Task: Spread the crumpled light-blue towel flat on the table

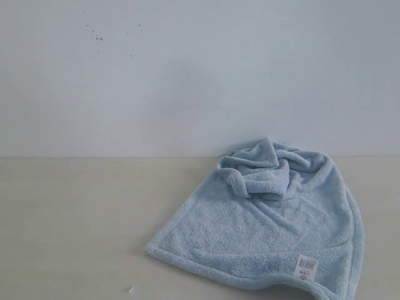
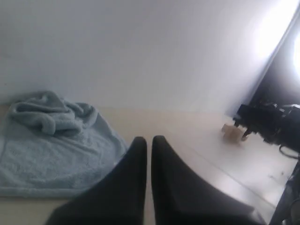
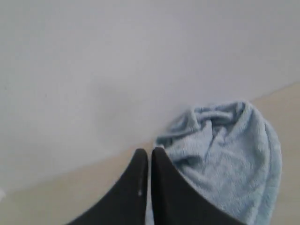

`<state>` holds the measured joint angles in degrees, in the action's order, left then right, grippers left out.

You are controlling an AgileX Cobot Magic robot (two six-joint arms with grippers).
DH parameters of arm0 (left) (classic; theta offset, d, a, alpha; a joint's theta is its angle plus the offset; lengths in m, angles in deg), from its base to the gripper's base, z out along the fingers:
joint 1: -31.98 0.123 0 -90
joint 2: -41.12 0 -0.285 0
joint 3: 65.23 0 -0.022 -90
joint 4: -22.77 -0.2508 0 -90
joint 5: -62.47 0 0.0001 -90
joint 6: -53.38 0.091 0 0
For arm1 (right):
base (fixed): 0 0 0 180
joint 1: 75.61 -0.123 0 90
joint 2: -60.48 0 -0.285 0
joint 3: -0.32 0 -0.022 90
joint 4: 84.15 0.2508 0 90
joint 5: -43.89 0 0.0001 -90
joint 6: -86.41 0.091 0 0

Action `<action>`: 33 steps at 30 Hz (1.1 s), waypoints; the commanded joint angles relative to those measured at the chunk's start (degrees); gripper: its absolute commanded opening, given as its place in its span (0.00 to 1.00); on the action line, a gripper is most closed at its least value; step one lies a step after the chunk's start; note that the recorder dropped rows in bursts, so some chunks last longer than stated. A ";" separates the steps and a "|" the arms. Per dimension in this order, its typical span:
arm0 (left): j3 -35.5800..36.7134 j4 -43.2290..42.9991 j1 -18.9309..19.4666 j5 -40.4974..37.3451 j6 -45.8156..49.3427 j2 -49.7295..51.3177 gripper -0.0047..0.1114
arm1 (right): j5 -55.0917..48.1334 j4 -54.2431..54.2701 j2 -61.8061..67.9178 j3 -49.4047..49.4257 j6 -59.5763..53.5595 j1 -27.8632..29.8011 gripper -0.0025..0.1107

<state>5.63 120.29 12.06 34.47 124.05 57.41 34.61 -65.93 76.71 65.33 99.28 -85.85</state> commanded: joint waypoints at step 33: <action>-58.27 -5.48 -4.71 10.60 24.97 107.34 0.07 | -4.92 -3.58 95.24 -42.59 -30.30 -7.49 0.05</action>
<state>-51.50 115.59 7.74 43.47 148.59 163.27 28.95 -68.80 171.98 23.21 69.35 -93.29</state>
